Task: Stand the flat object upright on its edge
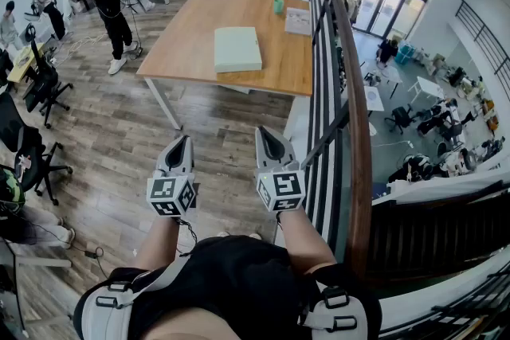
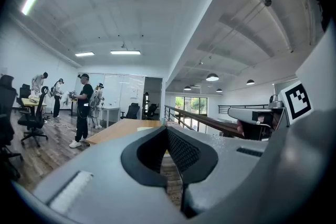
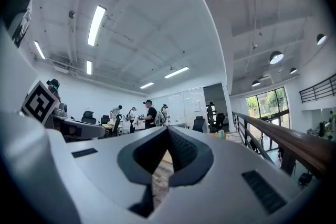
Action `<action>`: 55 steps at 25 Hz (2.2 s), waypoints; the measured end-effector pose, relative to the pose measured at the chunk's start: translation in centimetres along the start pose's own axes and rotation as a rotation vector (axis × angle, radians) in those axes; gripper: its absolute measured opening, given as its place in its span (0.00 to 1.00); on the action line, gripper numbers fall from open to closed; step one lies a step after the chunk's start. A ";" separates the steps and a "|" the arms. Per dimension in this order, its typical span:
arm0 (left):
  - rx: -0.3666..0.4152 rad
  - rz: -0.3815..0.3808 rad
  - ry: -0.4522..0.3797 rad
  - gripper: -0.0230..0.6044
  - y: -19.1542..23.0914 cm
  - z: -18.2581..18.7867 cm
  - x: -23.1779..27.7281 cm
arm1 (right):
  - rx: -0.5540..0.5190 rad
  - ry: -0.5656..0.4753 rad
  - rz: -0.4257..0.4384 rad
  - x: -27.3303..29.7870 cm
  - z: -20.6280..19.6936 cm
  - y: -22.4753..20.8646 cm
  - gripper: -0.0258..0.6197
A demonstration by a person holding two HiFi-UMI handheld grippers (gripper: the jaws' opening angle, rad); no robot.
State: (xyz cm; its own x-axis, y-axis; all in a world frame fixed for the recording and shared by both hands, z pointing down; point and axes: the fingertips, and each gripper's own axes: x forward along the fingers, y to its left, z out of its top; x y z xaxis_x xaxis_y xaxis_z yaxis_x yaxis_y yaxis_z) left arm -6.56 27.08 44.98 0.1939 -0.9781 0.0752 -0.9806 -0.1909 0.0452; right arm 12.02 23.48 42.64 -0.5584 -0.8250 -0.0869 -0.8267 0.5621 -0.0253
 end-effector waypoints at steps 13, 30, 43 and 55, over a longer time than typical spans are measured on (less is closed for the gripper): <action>0.007 -0.033 0.015 0.04 0.1 -0.6 1.4 | 0.019 0.003 -0.050 0.5 -0.8 -0.7 0.05; 0.004 -0.074 0.020 0.04 6.5 -1.5 2.5 | 0.007 0.023 -0.091 5.0 -2.9 2.4 0.05; 0.026 -0.062 -0.015 0.04 10.1 -0.9 6.6 | -0.014 0.020 -0.095 11.0 -3.8 1.3 0.05; -0.013 0.006 0.013 0.04 14.2 -1.7 21.0 | 0.001 0.039 -0.042 24.7 -6.4 -7.2 0.05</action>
State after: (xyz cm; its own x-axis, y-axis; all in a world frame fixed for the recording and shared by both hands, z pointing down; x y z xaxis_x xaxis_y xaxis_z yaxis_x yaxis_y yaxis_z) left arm -16.37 3.96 48.90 0.1886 -0.9780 0.0888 -0.9812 -0.1840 0.0576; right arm 3.76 -1.28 47.01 -0.5254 -0.8495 -0.0471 -0.8494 0.5269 -0.0288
